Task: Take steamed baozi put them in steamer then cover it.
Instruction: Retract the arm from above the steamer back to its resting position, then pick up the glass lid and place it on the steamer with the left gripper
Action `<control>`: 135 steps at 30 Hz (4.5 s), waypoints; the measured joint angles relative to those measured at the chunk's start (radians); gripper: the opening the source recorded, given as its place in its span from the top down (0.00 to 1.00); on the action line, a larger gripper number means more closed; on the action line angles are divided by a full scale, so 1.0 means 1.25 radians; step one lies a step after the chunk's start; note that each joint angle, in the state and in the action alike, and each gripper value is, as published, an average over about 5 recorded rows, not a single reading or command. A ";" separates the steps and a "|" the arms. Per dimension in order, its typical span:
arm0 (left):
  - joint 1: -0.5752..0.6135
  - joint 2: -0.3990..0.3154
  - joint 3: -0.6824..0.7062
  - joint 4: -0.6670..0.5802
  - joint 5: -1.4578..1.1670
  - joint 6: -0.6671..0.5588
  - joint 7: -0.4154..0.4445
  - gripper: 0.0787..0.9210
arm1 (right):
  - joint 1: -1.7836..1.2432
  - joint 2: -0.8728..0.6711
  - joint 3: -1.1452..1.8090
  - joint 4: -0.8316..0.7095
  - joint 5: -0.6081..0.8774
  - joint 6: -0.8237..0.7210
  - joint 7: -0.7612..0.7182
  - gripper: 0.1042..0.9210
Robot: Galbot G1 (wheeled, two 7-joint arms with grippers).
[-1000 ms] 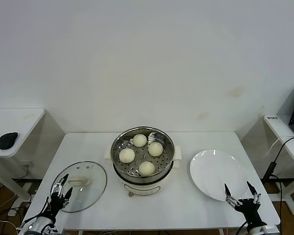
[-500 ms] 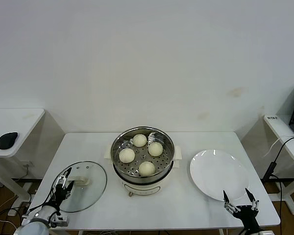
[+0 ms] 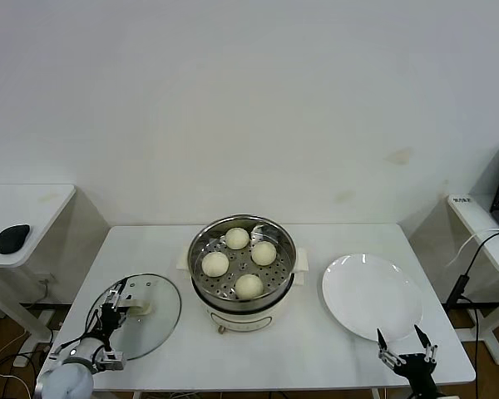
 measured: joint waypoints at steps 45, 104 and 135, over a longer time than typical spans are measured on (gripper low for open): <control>0.175 0.074 -0.192 -0.320 -0.140 0.129 0.023 0.92 | -0.022 -0.015 -0.034 0.043 -0.037 0.017 -0.008 0.12; -0.365 -0.115 0.550 -0.317 0.076 0.544 0.330 0.92 | -0.015 0.057 -0.105 0.001 -0.194 0.069 0.029 0.12; -0.342 -0.141 0.528 -0.300 0.080 0.528 0.288 0.62 | -0.017 0.053 -0.112 -0.002 -0.198 0.072 0.026 0.12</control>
